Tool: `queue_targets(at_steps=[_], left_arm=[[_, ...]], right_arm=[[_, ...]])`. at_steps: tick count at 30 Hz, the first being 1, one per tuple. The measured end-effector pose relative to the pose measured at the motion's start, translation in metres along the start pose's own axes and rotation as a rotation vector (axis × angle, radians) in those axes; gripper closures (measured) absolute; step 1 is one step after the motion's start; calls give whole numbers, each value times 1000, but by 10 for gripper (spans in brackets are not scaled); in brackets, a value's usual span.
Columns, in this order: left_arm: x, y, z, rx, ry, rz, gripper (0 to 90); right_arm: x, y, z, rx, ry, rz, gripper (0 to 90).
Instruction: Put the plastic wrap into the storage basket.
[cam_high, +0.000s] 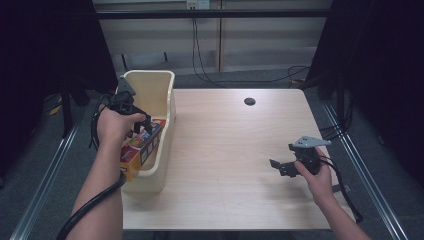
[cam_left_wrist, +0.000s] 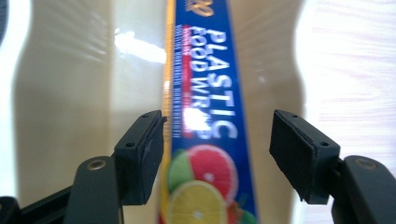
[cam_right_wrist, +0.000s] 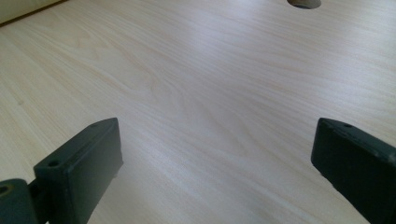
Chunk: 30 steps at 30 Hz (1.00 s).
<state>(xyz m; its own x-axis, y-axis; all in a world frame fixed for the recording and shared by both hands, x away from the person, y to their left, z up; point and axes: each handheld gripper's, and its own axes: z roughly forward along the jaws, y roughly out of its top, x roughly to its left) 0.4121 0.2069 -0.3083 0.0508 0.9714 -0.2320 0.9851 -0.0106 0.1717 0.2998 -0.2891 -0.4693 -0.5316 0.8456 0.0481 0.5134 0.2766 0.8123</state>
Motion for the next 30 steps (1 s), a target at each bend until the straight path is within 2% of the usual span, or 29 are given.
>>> queue_targets(at_steps=[3, 15, 23, 26, 27, 30], left_arm=[[-4, 0, -6, -8, -27, 29, 332], [-27, -1, -18, -66, -85, 102, 262], [-47, -2, -19, -90, -124, 166, 224], [-56, -3, -17, -98, -148, 178, 211], [-60, -3, -17, -100, -151, 198, 206], [-67, -3, -14, -106, -165, 216, 198]], right_arm=[[0, 0, 0, -2, 0, -2, 17], [1, 1, 0, -9, 6, -5, 17], [1, 1, 0, -11, 7, -10, 17], [1, 1, 0, -12, 6, -9, 17], [1, 1, 0, -13, 6, -8, 17], [1, 1, 0, -14, 6, -9, 17]])
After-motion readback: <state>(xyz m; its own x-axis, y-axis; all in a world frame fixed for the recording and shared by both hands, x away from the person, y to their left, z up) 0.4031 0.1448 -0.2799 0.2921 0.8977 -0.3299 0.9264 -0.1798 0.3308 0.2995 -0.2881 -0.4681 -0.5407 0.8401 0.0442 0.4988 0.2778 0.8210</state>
